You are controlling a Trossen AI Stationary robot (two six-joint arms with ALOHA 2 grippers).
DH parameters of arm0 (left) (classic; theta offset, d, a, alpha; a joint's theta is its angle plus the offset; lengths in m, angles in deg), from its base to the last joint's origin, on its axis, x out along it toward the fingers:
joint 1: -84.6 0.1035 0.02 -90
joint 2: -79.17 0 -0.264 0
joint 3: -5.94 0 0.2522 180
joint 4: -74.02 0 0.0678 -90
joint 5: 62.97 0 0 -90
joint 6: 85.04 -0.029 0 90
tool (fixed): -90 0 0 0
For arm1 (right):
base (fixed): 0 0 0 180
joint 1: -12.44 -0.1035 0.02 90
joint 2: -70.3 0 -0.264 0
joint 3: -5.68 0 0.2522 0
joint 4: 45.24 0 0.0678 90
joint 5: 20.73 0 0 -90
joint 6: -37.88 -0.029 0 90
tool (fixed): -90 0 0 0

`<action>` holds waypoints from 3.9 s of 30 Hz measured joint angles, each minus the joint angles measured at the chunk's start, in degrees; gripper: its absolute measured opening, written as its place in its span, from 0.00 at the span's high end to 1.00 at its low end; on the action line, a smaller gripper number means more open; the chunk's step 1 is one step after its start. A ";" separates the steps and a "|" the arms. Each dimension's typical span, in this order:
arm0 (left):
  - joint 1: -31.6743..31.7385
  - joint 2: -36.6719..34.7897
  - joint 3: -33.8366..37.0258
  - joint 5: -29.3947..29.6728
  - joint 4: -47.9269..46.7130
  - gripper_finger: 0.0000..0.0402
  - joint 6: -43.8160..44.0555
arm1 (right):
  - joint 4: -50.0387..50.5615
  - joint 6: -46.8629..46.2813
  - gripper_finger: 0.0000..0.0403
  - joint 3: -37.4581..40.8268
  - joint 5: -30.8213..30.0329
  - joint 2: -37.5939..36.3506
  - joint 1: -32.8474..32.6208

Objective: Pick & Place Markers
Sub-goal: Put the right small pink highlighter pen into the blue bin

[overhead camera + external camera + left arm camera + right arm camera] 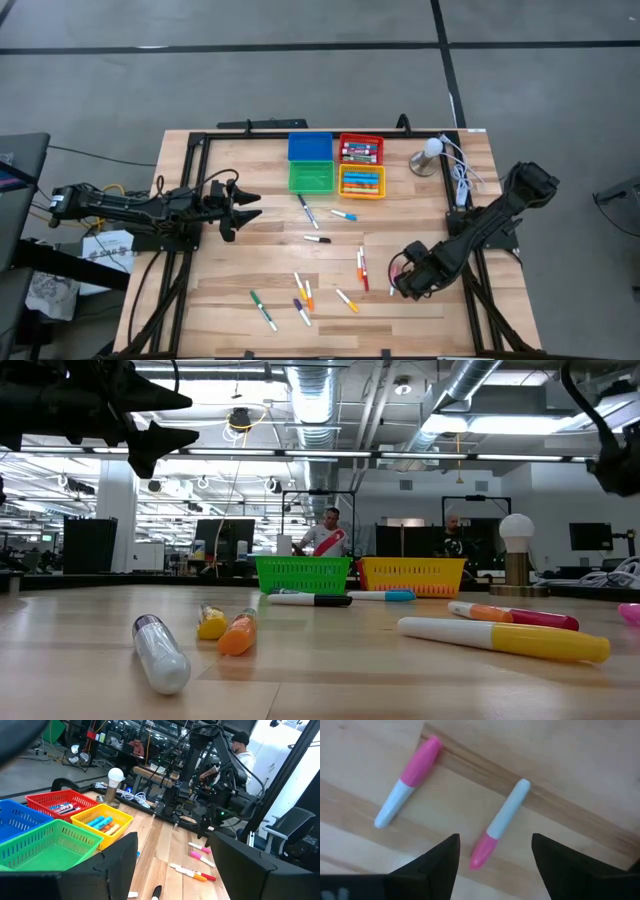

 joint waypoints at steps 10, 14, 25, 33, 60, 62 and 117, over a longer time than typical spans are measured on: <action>0.00 0.00 0.00 0.00 0.00 0.38 -0.01 | -10.61 -2.33 0.43 8.69 0.94 -0.27 1.64; 0.00 0.00 0.00 -0.01 0.00 0.38 -0.02 | -10.54 -1.12 0.47 8.82 1.16 -0.23 2.44; 0.00 0.02 0.00 0.01 0.00 0.38 -0.14 | -9.45 -0.63 0.75 8.93 1.15 -0.09 4.43; 0.00 0.00 0.00 0.01 0.04 0.38 -0.24 | -8.84 -0.58 0.89 8.93 0.49 -0.06 4.83; -0.02 0.02 0.02 -0.01 1.77 0.38 1.14 | 1.42 -5.14 0.92 1.96 -19.54 -19.77 6.14; -0.02 0.02 0.02 -0.01 1.87 0.38 1.79 | 0.44 -4.04 0.93 0.97 -23.40 -20.89 6.77; -0.53 28.32 -9.49 -0.04 18.65 0.38 20.72 | -79.85 55.37 0.91 -19.78 15.06 16.78 46.00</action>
